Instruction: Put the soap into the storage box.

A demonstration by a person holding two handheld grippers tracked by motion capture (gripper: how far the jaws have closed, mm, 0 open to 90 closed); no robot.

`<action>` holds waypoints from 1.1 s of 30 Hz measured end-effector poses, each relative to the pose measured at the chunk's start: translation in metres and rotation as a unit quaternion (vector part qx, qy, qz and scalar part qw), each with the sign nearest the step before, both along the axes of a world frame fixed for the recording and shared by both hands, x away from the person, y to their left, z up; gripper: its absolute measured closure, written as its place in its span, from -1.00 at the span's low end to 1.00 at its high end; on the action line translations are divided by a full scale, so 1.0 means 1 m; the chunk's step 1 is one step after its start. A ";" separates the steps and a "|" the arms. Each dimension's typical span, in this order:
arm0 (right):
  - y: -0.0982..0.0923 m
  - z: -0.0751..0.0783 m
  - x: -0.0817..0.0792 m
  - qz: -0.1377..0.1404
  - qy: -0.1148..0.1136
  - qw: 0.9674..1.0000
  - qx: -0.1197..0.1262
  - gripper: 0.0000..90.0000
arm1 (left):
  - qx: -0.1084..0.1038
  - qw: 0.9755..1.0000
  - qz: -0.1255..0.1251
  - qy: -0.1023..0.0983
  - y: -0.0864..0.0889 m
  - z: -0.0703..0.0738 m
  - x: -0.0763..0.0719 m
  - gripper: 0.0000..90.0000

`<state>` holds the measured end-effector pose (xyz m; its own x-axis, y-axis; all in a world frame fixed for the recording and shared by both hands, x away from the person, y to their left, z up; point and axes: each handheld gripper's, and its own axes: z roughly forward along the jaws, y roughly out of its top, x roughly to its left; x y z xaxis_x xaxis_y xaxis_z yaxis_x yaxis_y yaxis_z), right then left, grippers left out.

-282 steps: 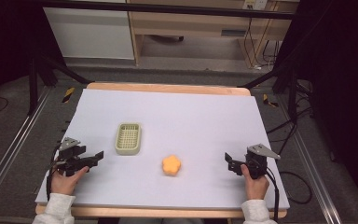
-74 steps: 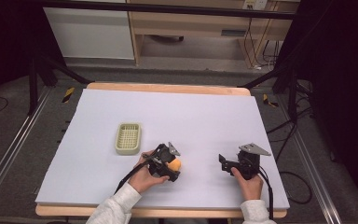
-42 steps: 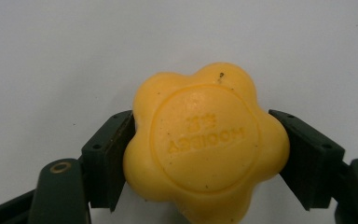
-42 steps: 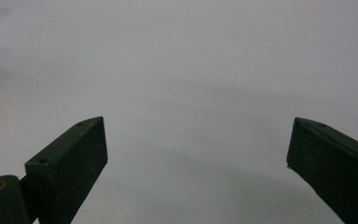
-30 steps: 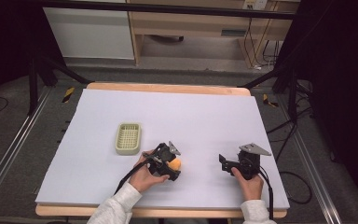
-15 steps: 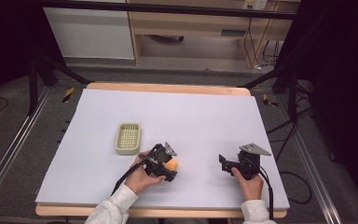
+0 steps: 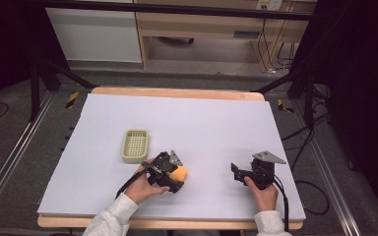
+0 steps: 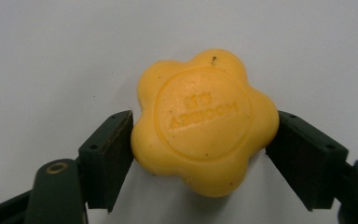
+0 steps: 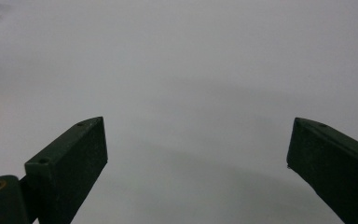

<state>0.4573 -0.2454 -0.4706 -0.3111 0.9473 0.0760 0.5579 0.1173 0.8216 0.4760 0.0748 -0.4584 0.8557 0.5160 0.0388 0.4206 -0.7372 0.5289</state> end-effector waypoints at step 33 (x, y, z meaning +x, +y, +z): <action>-0.001 0.001 0.000 -0.002 -0.001 1.000 0.003 -0.88 | 0.005 1.000 0.016 0.011 -0.008 -0.004 0.004 -0.41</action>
<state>0.4571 -0.2464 -0.4701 -0.3081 0.9480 0.0799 0.5562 0.1113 0.8236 0.4797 0.0669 -0.4625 0.8395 0.5427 0.0257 0.4555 -0.7288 0.5113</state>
